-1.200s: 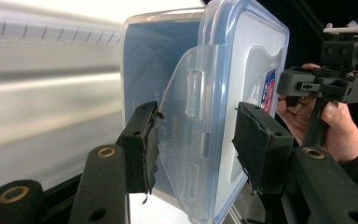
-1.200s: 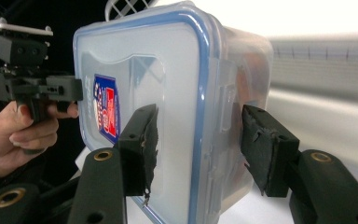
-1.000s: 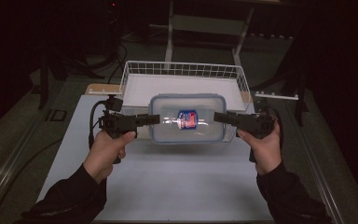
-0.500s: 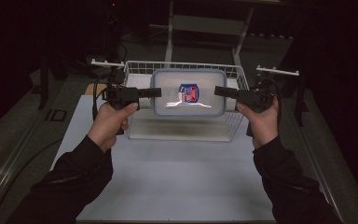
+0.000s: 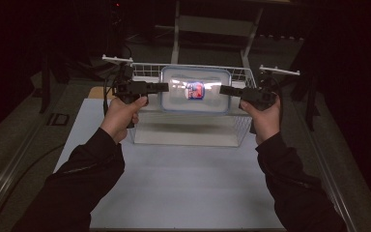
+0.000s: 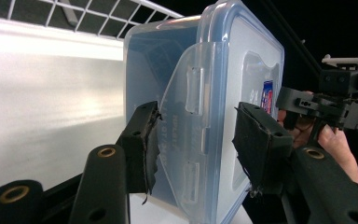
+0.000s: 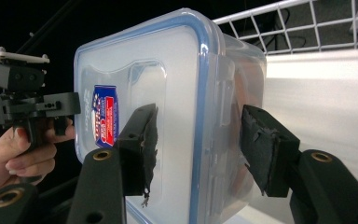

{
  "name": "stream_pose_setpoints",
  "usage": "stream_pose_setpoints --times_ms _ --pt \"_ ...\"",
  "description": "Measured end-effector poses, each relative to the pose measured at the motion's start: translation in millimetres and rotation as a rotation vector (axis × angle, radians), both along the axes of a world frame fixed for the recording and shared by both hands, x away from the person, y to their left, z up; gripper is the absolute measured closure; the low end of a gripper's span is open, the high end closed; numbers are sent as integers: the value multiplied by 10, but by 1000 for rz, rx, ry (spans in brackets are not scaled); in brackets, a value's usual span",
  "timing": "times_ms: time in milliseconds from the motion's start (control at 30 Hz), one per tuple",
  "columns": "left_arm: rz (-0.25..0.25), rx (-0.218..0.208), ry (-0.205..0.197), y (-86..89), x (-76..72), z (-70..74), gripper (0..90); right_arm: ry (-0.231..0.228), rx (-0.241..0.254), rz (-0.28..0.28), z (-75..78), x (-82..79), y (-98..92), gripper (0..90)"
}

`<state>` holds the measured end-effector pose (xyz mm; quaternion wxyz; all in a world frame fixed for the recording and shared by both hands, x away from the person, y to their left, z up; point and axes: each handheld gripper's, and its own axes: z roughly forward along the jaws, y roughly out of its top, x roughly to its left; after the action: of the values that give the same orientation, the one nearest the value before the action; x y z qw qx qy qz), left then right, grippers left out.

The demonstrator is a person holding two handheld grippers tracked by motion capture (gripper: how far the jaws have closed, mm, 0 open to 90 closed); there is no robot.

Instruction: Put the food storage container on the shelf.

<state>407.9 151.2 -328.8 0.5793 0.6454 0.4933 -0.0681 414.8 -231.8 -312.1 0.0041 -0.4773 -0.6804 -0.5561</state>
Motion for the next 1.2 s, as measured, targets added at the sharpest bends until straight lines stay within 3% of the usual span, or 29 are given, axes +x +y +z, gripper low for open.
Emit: stream_pose_setpoints --times_ms 367,533,733,833,900,1000,1067,1200 --pt "5 -39 27 29 127 -51 507 44 21 -13 -8 129 -3 468" --pt "9 -41 33 20 200 -77 489 53 1 -32 -17 186 41 422" --pt "37 -73 55 10 287 -154 453 78 7 -55 -63 292 72 386" --pt "65 -52 63 -5 330 -168 427 71 -12 -76 -68 336 86 402" --pt "79 -43 52 -11 351 -185 417 69 -47 -84 -60 359 101 415" --pt "91 -13 14 -29 349 -161 420 72 -39 -78 -70 383 104 410" --pt "98 7 -6 -35 337 -131 399 41 -50 -86 -41 353 105 402" --pt "116 5 -78 10 247 -47 338 -19 -47 -68 62 259 88 379"
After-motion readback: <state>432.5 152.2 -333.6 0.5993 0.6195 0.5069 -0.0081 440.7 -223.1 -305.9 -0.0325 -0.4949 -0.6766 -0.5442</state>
